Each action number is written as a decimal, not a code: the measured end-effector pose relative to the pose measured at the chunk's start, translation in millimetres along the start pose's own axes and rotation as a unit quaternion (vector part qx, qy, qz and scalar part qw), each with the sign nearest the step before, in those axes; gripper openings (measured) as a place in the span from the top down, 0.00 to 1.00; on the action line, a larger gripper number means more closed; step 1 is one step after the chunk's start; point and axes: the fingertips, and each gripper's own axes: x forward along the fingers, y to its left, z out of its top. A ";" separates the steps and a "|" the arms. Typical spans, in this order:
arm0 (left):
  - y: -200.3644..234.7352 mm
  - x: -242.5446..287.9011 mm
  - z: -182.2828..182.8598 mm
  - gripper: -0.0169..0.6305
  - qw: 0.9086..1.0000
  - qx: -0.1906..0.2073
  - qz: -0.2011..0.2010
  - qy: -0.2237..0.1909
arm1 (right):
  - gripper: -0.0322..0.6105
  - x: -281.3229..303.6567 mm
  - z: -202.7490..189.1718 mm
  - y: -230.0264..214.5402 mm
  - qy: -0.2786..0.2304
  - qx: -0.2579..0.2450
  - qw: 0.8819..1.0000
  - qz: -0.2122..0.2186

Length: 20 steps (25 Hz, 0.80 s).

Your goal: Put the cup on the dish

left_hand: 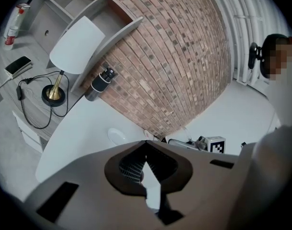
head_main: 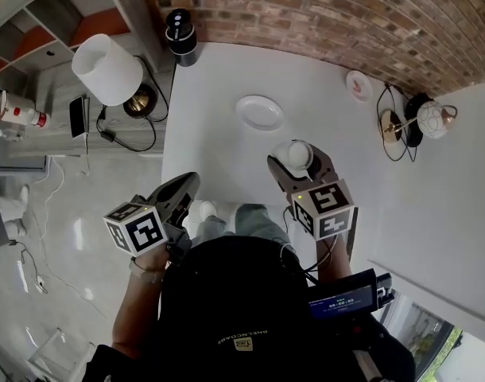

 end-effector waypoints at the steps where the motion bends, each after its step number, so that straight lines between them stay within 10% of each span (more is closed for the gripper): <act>1: -0.5 1.1 0.6 0.96 1.000 -0.004 0.004 -0.005 | 0.55 4.4 0.0 -3.6 0.001 -0.006 1.000 0.005; 20: -5.0 13.5 12.5 0.96 0.991 -0.031 0.099 -0.080 | 0.55 85.4 1.0 -59.9 0.013 -0.046 0.996 0.080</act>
